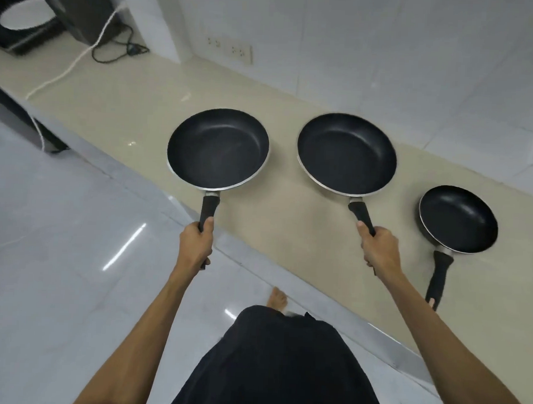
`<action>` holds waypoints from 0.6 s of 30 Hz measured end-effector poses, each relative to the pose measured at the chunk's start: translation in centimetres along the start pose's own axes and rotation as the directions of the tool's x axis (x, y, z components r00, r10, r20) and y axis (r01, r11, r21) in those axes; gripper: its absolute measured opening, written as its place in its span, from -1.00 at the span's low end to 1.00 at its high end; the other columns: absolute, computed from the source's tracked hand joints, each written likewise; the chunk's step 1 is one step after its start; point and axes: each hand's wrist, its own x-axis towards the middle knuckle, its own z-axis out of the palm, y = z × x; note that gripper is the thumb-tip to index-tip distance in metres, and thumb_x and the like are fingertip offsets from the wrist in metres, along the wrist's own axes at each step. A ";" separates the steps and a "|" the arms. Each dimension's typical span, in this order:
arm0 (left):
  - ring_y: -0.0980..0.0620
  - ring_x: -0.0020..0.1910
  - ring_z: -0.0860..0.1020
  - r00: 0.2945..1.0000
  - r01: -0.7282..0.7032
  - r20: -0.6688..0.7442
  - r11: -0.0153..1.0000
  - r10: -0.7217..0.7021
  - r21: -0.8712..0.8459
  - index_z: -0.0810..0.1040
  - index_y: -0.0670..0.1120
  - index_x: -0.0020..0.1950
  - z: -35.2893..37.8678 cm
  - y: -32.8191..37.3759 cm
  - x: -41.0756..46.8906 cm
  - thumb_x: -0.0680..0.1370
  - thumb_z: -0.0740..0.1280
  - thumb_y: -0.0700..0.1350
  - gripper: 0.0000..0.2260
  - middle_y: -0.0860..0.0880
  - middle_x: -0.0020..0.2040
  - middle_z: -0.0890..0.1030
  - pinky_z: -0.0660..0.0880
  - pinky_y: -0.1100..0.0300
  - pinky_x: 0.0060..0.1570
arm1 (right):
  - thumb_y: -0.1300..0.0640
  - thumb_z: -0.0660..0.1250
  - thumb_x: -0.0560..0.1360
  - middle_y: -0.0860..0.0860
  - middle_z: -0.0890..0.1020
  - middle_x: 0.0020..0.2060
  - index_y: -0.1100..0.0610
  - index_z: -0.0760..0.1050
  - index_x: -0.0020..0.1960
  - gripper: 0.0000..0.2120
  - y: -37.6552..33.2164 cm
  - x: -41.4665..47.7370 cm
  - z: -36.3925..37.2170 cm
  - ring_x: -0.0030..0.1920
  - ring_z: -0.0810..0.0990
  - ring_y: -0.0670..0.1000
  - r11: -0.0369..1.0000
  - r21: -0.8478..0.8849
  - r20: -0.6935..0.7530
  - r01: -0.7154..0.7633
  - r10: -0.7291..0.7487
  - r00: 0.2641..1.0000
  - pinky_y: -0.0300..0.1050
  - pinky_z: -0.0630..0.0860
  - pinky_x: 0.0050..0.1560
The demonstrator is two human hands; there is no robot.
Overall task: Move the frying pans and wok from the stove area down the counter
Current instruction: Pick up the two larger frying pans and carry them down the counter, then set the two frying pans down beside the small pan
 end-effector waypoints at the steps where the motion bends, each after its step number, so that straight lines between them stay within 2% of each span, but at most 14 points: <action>1: -0.01 -0.56 0.41 1.000 -0.008 0.018 1.000 0.008 0.002 0.43 -0.13 -0.19 0.1 0.7 1.4 0.64 0.18 0.18 -0.60 -0.11 -0.37 0.46 0.36 0.22 -0.61 | -0.23 0.22 0.59 0.14 0.60 -0.42 0.17 0.48 -0.24 -0.51 -0.6 0.5 0.2 -0.55 0.53 0.08 1.000 -0.009 -0.004 -0.010 0.010 1.000 -0.19 0.39 -0.59; 5: 0.02 -0.62 0.38 0.997 -0.021 0.070 1.000 0.022 -0.008 0.45 -0.17 -0.17 1.1 2.8 5.4 0.63 0.17 0.17 -0.57 -0.09 -0.42 0.44 0.36 0.20 -0.60 | -0.25 0.20 0.60 0.15 0.64 -0.39 0.20 0.48 -0.23 -0.47 -1.2 1.4 0.5 -0.52 0.57 0.11 0.998 -0.029 -0.041 -0.049 0.048 0.998 -0.13 0.44 -0.54; 9: 0.01 -0.63 0.39 0.993 -0.059 0.107 0.998 0.057 0.011 0.46 -0.18 -0.17 1.5 4.3 8.8 0.64 0.18 0.17 -0.56 -0.11 -0.40 0.45 0.35 0.21 -0.63 | -0.25 0.20 0.61 0.18 0.66 -0.32 0.21 0.47 -0.22 -0.48 -1.4 1.3 1.4 -0.37 0.63 0.22 0.996 -0.043 -0.057 -0.078 0.075 0.996 0.12 0.64 -0.34; 11: -0.02 -0.62 0.42 0.988 -0.091 0.132 0.993 0.082 0.068 0.45 -0.19 -0.18 1.2 4.6 10.4 0.64 0.19 0.21 -0.53 -0.13 -0.40 0.46 0.35 0.23 -0.65 | -0.24 0.22 0.61 0.20 0.67 -0.28 0.20 0.47 -0.20 -0.49 -1.6 1.0 2.4 -0.31 0.66 0.26 0.994 -0.041 -0.065 -0.106 0.103 0.993 0.19 0.67 -0.25; 14: -0.04 -0.59 0.43 0.977 -0.146 0.178 0.981 0.122 0.128 0.47 -0.20 -0.14 0.3 5.0 12.6 0.64 0.20 0.21 -0.53 -0.14 -0.37 0.48 0.38 0.20 -0.63 | -0.23 0.22 0.61 0.23 0.67 -0.25 0.21 0.47 -0.19 -0.50 -2.5 0.6 4.1 -0.25 0.67 0.30 0.990 -0.013 -0.082 -0.138 0.137 0.987 0.23 0.66 -0.18; 18: -0.06 -0.56 0.44 0.956 -0.207 0.250 0.958 0.155 0.197 0.44 -0.17 -0.16 -1.3 5.8 16.1 0.65 0.20 0.18 -0.57 -0.14 -0.34 0.48 0.38 0.19 -0.61 | -0.23 0.22 0.62 0.23 0.67 -0.25 0.20 0.46 -0.21 -0.50 -4.3 0.1 6.7 -0.27 0.66 0.29 0.979 0.034 -0.121 -0.203 0.206 0.971 0.21 0.66 -0.22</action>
